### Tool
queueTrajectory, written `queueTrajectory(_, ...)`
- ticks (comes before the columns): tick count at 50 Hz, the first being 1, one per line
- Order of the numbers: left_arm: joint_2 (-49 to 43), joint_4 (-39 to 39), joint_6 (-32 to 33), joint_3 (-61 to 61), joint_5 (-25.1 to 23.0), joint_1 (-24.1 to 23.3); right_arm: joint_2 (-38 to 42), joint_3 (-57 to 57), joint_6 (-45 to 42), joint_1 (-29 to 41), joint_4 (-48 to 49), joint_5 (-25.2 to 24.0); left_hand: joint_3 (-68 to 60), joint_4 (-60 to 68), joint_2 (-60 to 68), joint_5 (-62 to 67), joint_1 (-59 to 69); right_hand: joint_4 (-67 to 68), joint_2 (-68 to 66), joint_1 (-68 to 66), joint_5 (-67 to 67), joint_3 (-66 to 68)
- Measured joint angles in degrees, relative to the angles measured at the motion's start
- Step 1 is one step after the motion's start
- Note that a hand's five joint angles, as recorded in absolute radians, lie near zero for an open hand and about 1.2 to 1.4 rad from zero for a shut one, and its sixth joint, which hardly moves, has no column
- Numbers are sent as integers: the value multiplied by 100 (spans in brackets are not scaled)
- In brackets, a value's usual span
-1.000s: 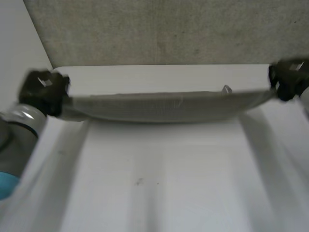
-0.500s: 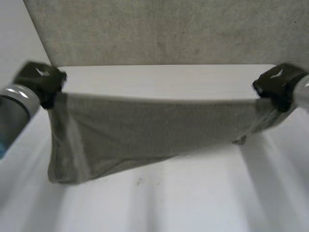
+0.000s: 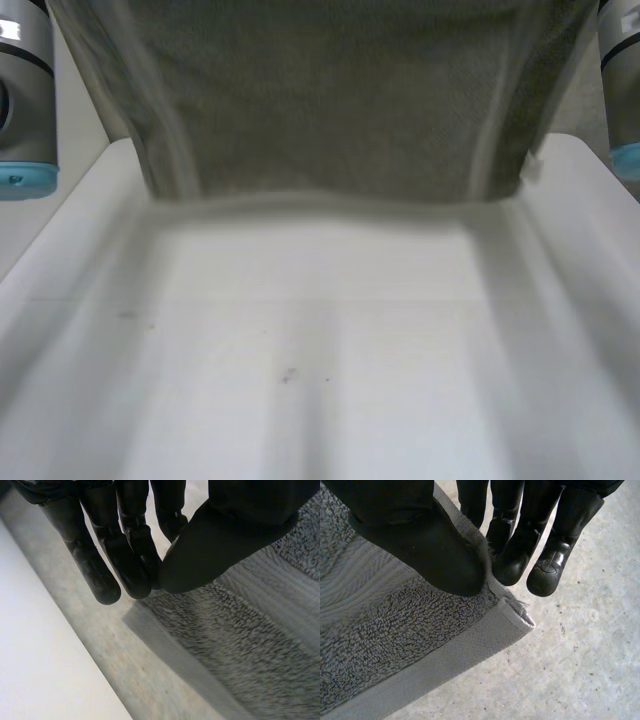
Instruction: Fold the towel.
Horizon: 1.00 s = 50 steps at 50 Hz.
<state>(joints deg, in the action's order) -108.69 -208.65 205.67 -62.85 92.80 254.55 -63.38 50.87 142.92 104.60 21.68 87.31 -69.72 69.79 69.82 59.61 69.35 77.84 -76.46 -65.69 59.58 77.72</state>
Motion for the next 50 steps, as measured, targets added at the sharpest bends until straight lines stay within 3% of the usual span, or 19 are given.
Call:
queueTrajectory(4, 295, -262, -441, -501, -72, 111, -163, 411, 23, -7, 112, -38, 0, 0, 0, 0, 0, 0, 0, -22, 42, 11)
queueTrajectory(10, 145, -77, -585, -1325, -304, 284, -5, 1120, 8, -20, -523, -258, 0, 0, 0, 0, 0, 0, 1, -38, 42, 11)
queueTrajectory(18, -378, 131, -504, -2170, -599, 358, 364, 1984, -57, -33, -1205, -577, 0, 0, 0, 0, 1, 0, 1, -46, 42, 11)
queueTrajectory(26, -793, 1007, 52, -3145, -689, 475, 262, 3009, -382, -79, -1925, -667, 0, 0, 0, 0, 1, 0, 1, -57, 42, 11)
queueTrajectory(31, -279, 1437, 315, -3572, -673, 560, -363, 3385, -493, -92, -2338, -655, 0, 0, 0, 0, 0, 0, 1, -67, 42, 11)
queueTrajectory(36, 707, 1730, 386, -3973, -667, 629, -1002, 3658, -499, -144, -2671, -640, 0, 0, 0, 0, 1, 0, 1, -77, 42, 11)
queueTrajectory(43, 2563, 2375, 389, -4372, -685, 695, -2583, 4162, -480, -525, -3312, -654, 0, 0, 0, 0, 0, 0, 1, -77, 42, 11)
queueTrajectory(50, 3562, 2848, 399, -4412, -728, 852, -3429, 4236, -487, -795, -3688, -677, 0, 0, 0, 0, 1, 0, 1, -76, 42, 11)
